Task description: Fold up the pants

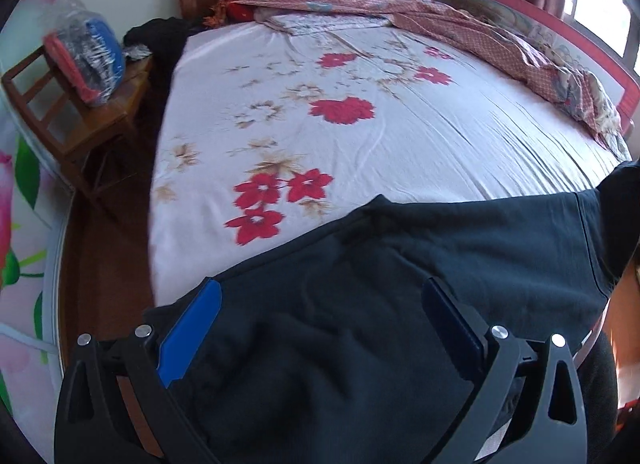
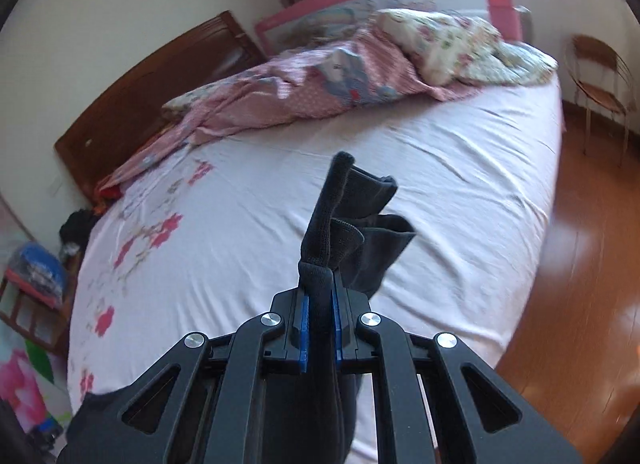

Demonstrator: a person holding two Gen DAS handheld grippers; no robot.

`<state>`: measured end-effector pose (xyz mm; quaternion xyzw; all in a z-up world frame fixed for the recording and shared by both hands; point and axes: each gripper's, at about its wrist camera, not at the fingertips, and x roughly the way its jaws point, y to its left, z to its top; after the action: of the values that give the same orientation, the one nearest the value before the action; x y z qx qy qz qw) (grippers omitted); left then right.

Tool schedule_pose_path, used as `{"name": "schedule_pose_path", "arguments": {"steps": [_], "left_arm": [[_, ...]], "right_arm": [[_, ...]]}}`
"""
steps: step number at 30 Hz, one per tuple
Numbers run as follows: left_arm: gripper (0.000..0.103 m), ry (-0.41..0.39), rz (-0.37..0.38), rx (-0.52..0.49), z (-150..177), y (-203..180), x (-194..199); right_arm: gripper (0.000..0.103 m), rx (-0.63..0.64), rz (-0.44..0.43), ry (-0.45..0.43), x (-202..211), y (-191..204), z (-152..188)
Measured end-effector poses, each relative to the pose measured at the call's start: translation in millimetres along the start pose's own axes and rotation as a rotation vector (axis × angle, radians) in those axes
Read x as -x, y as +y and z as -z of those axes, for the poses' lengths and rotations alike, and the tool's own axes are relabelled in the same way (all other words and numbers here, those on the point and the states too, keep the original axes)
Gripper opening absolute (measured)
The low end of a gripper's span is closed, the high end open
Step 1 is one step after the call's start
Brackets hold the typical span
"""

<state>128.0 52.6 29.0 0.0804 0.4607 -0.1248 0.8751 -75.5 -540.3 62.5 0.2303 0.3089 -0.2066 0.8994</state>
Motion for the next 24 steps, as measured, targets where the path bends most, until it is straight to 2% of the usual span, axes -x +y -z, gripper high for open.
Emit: {"name": "schedule_pose_path", "arguments": {"steps": [3, 6, 8, 10, 12, 15, 17, 20, 24], "left_arm": [[0.101, -0.007, -0.034, 0.066, 15.2, 18.1, 24.2], [0.101, -0.018, -0.022, 0.116, 35.1, 28.6, 43.8], [0.101, -0.018, -0.014, 0.144, 45.3, 34.0, 51.9], [0.101, -0.025, 0.001, 0.164, 55.2, 39.3, 59.2], [0.101, -0.035, -0.007, 0.181, 64.0, 45.4, 65.7], [0.101, -0.042, 0.003, 0.222, 73.6, 56.1, 71.0], [0.101, -0.048, 0.001, 0.255, 79.6, 64.0, 73.7], [0.101, -0.07, -0.003, 0.292, 89.0, 71.8, 79.5], [0.101, -0.083, -0.025, 0.289, 95.4, 71.2, 82.4]], "right_arm": [[0.008, 0.163, -0.102, 0.003, 14.6, 74.6, 10.6], [0.008, 0.33, -0.173, 0.017, 29.0, 143.8, 43.8], [0.008, 0.427, -0.218, 0.041, 34.4, 185.5, 76.4], [0.008, 0.541, -0.237, 0.037, 39.2, 223.7, 116.1], [0.008, 0.648, -0.245, 0.077, 31.6, 255.0, 163.7], [0.008, 0.809, -0.201, 0.159, -1.3, 276.8, 235.2], [0.008, 0.87, -0.157, 0.182, -18.1, 275.2, 265.0], [0.008, 0.865, -0.136, 0.169, -19.3, 272.8, 267.7], [0.008, 0.906, -0.122, 0.097, 1.0, 282.9, 254.8]]}}
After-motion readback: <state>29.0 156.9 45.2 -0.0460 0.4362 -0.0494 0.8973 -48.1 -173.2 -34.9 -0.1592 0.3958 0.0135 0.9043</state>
